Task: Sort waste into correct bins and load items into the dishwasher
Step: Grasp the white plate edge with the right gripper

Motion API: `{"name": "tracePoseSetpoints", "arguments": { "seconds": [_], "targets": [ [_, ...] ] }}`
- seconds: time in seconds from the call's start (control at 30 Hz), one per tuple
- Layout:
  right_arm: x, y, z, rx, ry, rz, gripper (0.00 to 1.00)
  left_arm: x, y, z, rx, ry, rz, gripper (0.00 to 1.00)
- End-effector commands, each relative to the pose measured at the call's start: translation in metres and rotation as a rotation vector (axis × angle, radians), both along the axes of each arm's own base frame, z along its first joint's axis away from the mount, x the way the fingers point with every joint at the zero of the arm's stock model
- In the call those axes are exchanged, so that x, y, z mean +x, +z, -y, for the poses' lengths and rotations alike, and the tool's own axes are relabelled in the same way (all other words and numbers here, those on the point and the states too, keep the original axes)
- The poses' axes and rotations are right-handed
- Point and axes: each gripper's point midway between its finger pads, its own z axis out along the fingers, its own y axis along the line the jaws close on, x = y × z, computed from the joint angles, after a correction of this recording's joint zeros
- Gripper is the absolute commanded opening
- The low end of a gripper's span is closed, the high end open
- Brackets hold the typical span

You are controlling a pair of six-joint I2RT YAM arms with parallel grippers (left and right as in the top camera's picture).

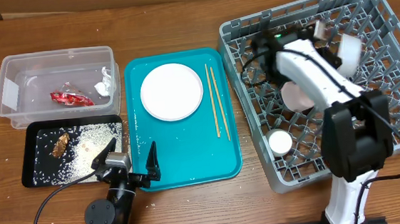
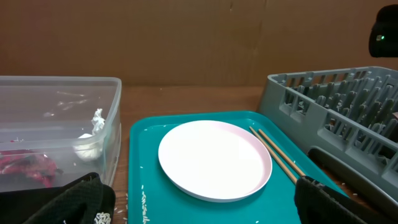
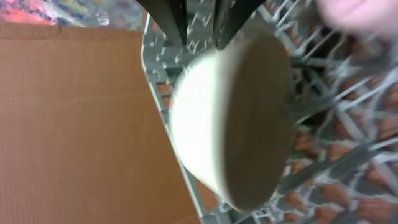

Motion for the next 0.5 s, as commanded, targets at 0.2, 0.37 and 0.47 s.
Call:
{"name": "tracePoseSetpoints", "arguments": {
  "seconds": [0.2,0.37,0.47],
  "targets": [
    [-0.026,0.009,-0.161,0.588,0.244,0.025,0.34,0.0,-0.001,-0.003,0.011,0.01,0.005,1.0],
    [-0.06,-0.019,-0.349,1.385,0.696,-0.33,0.46,0.0,-0.001,-0.003,0.011,0.011,0.005,1.0],
    [-0.037,-0.041,-0.361,1.434,0.557,-0.22,0.49,0.0,-0.001,-0.003,0.011,0.011,0.005,1.0]
  ]
}}
